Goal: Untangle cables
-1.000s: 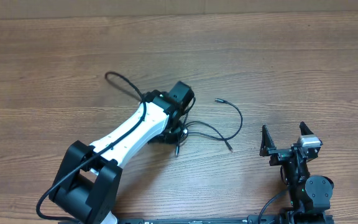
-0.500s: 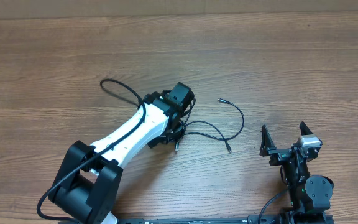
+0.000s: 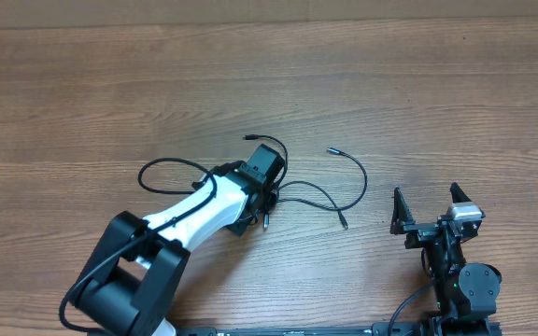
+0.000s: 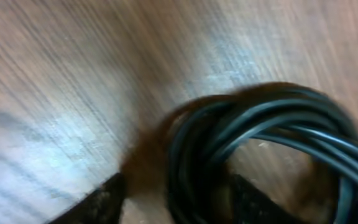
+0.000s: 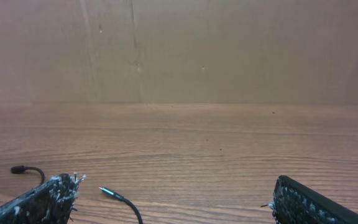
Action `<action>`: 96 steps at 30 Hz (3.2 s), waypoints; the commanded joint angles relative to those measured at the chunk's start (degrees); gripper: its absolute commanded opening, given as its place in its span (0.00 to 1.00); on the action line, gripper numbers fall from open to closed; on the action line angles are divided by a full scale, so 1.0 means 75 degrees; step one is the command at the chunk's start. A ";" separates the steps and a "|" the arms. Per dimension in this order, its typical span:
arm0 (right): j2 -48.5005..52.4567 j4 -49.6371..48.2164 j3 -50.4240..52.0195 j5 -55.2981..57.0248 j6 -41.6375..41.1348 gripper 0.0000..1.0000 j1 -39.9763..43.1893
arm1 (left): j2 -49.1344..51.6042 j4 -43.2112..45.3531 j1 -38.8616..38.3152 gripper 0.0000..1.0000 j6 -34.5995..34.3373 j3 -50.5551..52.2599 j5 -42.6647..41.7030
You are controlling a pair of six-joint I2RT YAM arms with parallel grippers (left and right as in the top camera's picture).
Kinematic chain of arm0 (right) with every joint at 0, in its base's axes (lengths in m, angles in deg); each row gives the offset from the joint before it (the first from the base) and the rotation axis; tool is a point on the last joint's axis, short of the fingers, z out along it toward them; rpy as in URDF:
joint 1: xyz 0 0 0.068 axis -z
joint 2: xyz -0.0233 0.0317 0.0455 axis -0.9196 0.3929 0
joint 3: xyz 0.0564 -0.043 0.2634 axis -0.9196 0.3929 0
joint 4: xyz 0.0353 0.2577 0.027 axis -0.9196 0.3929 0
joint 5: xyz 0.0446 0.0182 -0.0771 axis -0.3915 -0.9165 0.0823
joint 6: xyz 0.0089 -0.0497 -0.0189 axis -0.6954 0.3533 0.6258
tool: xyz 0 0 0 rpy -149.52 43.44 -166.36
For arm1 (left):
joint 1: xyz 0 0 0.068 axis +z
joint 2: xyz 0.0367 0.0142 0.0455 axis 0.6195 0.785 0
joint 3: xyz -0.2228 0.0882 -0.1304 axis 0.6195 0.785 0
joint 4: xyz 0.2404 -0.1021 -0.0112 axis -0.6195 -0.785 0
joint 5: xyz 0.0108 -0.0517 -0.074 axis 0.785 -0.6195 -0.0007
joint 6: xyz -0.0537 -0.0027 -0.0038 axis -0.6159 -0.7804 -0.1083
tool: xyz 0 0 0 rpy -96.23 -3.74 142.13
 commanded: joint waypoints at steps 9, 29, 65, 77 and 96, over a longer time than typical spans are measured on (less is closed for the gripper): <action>-0.0076 -0.0052 0.0079 0.0070 0.0041 1.00 -0.0038 | -0.0495 -0.0434 0.0793 0.04 0.3692 -0.0510 0.0507; -0.0076 -0.0052 0.0079 0.0070 0.0041 1.00 -0.0038 | -0.2296 -0.3092 0.1999 0.04 0.8521 -0.2209 -0.1393; -0.0076 -0.0239 0.0079 -0.4975 -0.9034 1.00 -0.0047 | -0.2296 -0.3249 0.1967 0.04 0.5074 -0.2046 -0.3037; -0.0067 -0.0035 0.0076 -0.6677 -0.7906 0.99 -0.0044 | -0.2296 -0.3494 0.1530 0.04 0.4488 -0.2046 -0.2702; 0.3118 -0.0032 -0.1145 -0.5910 -0.6283 0.99 -0.0044 | -0.2296 -0.2903 0.0731 0.04 0.7452 -0.2046 -0.1434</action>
